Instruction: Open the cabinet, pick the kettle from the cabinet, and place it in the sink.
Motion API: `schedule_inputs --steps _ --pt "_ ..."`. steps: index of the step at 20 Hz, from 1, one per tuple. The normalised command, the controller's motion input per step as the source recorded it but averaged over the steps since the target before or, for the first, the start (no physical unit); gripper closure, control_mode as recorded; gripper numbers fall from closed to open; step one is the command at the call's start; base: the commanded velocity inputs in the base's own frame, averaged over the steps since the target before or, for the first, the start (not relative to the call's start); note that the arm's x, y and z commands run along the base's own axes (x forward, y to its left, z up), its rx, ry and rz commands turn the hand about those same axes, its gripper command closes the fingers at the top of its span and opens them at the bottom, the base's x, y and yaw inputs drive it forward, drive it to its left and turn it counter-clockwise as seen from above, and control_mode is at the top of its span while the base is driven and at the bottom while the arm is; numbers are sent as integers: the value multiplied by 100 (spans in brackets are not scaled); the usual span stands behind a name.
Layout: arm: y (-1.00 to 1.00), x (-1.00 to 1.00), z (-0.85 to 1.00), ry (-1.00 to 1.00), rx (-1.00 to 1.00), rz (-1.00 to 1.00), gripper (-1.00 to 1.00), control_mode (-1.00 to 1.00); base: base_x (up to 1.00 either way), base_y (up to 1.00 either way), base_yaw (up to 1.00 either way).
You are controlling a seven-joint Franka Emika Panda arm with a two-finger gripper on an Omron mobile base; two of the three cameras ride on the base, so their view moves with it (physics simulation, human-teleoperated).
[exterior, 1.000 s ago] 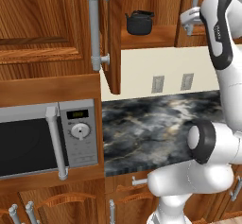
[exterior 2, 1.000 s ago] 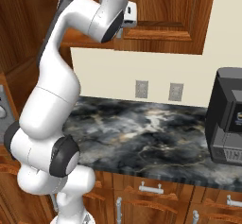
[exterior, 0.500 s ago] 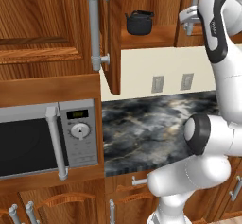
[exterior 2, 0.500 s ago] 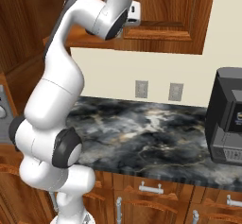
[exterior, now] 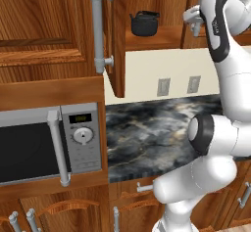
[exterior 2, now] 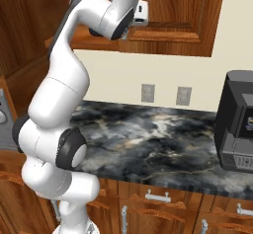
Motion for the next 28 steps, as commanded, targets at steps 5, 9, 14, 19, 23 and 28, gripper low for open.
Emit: schedule_inputs --steps 5,9,14,19,23,28 --pt "25 24 -6 -8 -5 -21 -100 -100 0 0 0" --pt "19 33 -5 -3 -1 -18 -100 -100 0 0 0" --pt "12 35 -4 0 0 -7 100 -100 0 0 0" --pt "1 26 -7 0 0 0 100 -100 0 0 0" --pt "0 6 -6 0 0 12 100 -100 0 0 0" --pt "0 -17 -6 -6 0 26 100 -100 0 0 0"
